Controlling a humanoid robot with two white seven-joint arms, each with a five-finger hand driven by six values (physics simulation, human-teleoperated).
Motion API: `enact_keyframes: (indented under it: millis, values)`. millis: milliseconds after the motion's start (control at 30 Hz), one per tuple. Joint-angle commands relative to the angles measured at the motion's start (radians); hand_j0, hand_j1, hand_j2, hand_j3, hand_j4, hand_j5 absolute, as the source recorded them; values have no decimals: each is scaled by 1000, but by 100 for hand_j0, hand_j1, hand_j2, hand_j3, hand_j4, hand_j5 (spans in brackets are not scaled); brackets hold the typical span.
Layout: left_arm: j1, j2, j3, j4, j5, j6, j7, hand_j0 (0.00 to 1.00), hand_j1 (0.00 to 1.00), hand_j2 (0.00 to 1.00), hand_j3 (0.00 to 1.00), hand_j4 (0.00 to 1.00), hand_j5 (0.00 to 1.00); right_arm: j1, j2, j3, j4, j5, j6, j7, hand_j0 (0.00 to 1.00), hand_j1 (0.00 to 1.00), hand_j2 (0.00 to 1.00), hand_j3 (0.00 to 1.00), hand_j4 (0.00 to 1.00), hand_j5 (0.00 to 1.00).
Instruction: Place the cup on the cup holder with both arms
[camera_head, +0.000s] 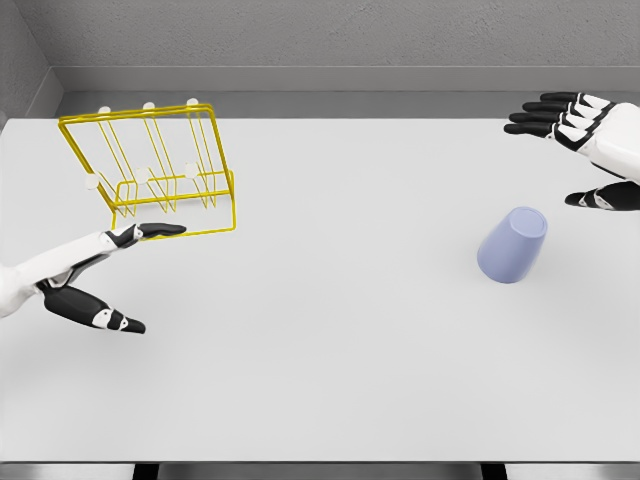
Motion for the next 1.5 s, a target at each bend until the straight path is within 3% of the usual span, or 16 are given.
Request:
enact_keyframes:
  millis: [0,133,167,200,333,533,867,1133,1467]
  values:
    - [0,1,-1,2,8,2,0,100,100,100,100,100,100,0,-1,-1,0,-6,1,-1,100,100,100,100,100,100]
    - [-2,-1,-1,2,8,2,0,100,100,100,100,100,100,2,-6,-1,0,-6,1,18,100,100,100,100,100,100]
    - [-2,-1,-1,2,8,2,0,100,100,100,100,100,100,2,-6,-2,0,-9,1,146,100,100,100,100,100,100]
    - [-3,-1,1,3,8,2,0,100,100,100,100,100,100,2,-7,-2,0,-9,1,217,100,100,100,100,100,100]
    - [-12,-22,1,16,5,2,0,100,100,100,100,100,100,0,-12,-11,0,-7,1,369,100,100,100,100,100,100]
    - [-14,-22,7,14,-32,2,0,100,100,100,100,100,100,-32,14,12,14,-6,12,369,100,100,100,100,100,100]
    - [-31,-38,2,8,-25,2,0,100,100,100,100,100,100,-222,79,246,116,-3,161,369,100,100,100,100,100,100]
    - [-44,-44,1,11,-33,2,0,100,100,100,100,100,100,-225,79,263,155,-3,200,369,100,100,100,100,100,100]
    - [-49,-45,1,11,-36,2,0,100,100,100,100,100,100,-288,109,384,204,10,236,369,100,100,100,100,100,100]
